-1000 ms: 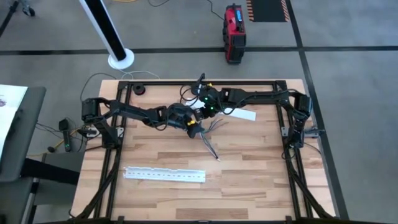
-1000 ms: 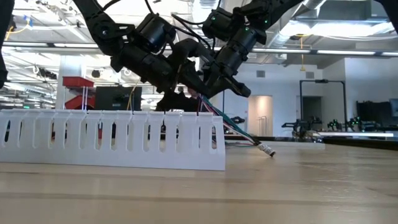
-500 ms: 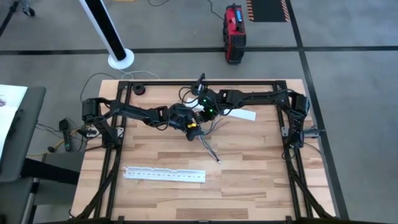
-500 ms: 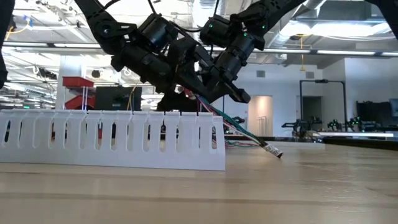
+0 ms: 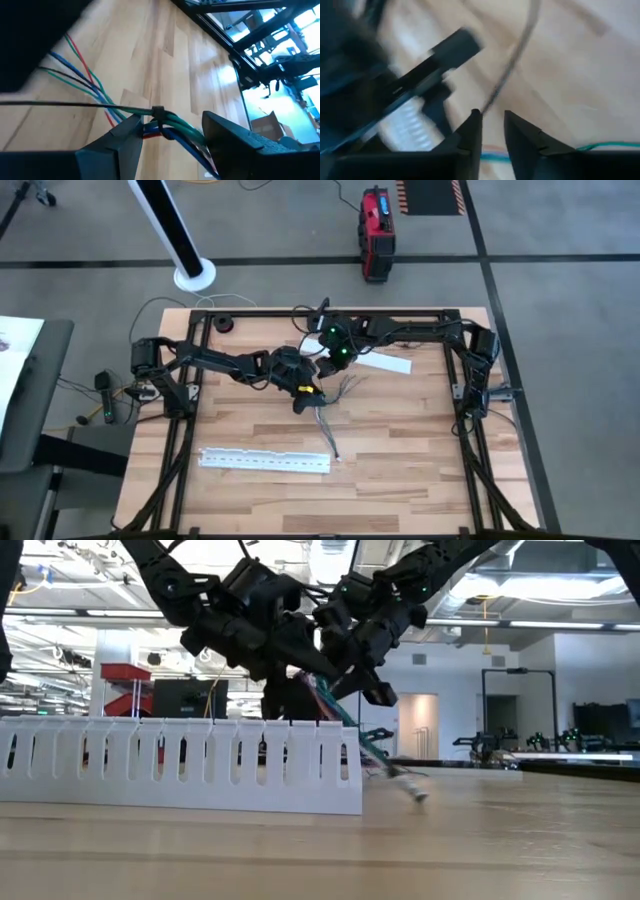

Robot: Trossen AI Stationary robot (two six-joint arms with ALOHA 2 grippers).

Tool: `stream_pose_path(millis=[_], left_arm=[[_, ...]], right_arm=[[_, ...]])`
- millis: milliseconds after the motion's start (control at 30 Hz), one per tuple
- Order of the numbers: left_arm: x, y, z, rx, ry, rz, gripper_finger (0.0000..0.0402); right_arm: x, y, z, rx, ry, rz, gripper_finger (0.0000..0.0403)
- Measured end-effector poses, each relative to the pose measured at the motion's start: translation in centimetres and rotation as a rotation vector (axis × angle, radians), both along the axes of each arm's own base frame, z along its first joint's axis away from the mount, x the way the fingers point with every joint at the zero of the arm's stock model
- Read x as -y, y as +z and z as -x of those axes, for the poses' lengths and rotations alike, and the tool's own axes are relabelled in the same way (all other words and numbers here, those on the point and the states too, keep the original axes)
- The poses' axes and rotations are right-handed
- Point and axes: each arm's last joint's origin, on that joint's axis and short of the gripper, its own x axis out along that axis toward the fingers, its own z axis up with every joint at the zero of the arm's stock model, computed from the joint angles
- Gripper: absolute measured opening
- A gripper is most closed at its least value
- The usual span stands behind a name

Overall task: Ziptie cables
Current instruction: Wrap the colored cables with the black zip tie

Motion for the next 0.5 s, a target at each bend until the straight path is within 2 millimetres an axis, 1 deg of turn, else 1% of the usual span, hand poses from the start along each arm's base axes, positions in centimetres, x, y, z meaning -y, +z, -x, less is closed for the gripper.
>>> stream_pose_path(millis=[200, 300, 400, 500], left_arm=[[-0.2, 0.1, -0.1, 0.026, -0.007, -0.038, 0.0197], [-0.6, 0.2, -0.1, 0.038, 0.031, -0.057, 0.0197], [-1.1, 0.3, -0.1, 0.044, 0.087, -0.075, 0.0197], [-1.5, 0.5, -0.1, 0.061, 0.111, -0.074, 0.0197]], right_arm=[[0.8, 0.1, 0.5, 0.054, 0.097, -0.101, 0.0146], [1.1, 0.2, 0.8, 0.064, 0.12, -0.144, 0.0176], [1.0, 0.1, 0.8, 0.064, 0.135, -0.135, 0.0195], [0.9, 0.1, 0.7, 0.073, 0.152, -0.123, 0.0198]])
